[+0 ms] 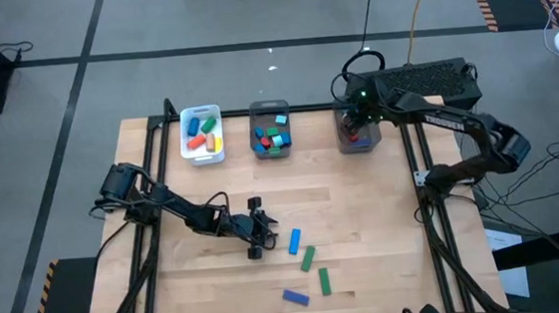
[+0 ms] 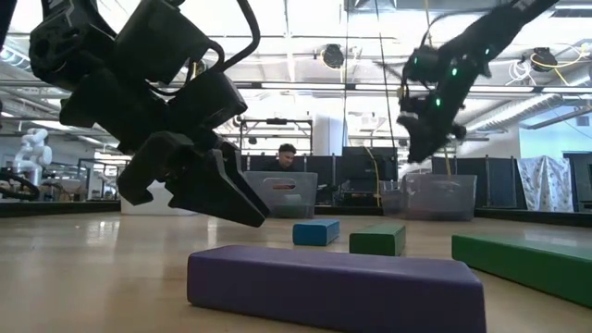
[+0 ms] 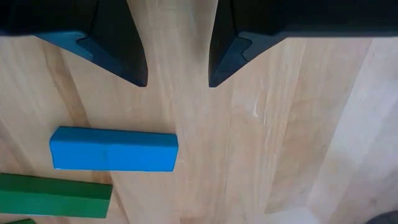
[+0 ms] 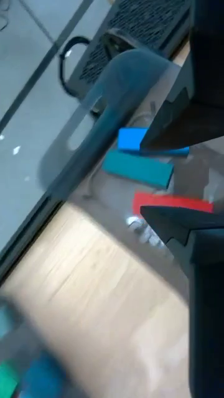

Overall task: Sort blocks by size
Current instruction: Put the light blue rectangular block into the right black bin

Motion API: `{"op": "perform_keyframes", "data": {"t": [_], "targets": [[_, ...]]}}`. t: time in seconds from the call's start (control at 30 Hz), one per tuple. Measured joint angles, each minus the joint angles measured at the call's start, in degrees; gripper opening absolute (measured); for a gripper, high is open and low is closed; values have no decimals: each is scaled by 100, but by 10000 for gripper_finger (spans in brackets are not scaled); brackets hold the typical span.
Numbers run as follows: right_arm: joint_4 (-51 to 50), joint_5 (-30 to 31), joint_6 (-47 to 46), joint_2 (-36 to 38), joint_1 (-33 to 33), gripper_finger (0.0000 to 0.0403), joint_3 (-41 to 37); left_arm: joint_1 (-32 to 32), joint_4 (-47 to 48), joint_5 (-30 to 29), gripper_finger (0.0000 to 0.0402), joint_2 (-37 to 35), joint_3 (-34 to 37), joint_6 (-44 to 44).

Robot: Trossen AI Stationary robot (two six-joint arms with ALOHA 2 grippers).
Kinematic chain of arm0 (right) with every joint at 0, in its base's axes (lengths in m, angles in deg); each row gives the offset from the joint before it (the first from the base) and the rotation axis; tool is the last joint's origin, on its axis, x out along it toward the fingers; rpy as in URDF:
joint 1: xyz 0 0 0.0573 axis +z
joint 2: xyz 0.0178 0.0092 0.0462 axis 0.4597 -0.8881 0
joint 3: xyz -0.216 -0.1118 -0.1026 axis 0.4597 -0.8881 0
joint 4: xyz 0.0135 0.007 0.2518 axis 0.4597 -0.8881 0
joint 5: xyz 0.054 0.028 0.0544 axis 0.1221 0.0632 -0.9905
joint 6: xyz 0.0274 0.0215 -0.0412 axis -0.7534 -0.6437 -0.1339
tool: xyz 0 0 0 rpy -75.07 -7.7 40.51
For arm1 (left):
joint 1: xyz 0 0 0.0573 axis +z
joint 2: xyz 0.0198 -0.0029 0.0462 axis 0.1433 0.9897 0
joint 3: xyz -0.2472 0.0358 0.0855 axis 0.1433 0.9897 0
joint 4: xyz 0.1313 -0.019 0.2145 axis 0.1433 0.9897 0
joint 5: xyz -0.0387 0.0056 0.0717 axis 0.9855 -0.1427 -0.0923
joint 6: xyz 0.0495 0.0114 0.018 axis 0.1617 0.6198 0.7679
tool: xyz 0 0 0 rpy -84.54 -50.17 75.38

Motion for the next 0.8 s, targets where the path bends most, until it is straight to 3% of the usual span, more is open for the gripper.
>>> {"op": "perform_keyframes", "data": {"t": [0.13, 0.37, 0.8], "targets": [[-136, -58, -368, 454, 328, 139, 102, -4, 0, -10, 173, 0, 0, 0], [-54, -739, -545, 1025, 1158, 139, 115, -2, -23, -10, 173, 0, 0, -4], [551, -759, -712, 838, 2911, 139, 117, -2, -213, -10, 173, 0, -2, -39]]}}
